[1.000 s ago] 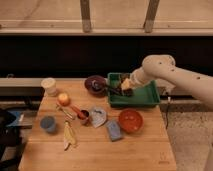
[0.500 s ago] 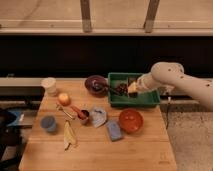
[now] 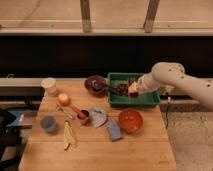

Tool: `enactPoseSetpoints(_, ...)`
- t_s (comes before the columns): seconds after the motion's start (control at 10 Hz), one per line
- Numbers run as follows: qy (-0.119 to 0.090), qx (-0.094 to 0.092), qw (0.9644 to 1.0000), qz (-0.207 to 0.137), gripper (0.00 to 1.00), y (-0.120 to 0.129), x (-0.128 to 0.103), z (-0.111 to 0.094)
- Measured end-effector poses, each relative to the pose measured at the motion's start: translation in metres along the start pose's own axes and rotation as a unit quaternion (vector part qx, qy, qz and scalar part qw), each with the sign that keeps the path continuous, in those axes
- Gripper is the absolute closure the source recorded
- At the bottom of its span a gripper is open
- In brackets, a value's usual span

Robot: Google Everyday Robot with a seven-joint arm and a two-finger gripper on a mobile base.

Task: Wipe tray with eraser

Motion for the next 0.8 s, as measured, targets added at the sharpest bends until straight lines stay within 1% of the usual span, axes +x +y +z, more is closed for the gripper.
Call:
enactPoseSetpoints(0.2, -0.008, 0.010, 0.9999, 0.006, 0.89, -0.006, -0.013, 0.007)
enactPoseSetpoints(0.4, -0.014, 0.030, 0.9993, 0.015, 0.89, -0.023, -0.039, 0.025)
enactPoseSetpoints(0.6, -0.011, 0.048, 0.9985, 0.023, 0.89, -0.033, -0.048, 0.046)
enactPoseSetpoints(0.7, -0.006, 0.062, 0.9976, 0.030, 0.89, -0.045, -0.049, 0.057)
enactPoseSetpoints(0.8, -0.001, 0.069, 0.9970, 0.035, 0.89, -0.052, -0.050, 0.063)
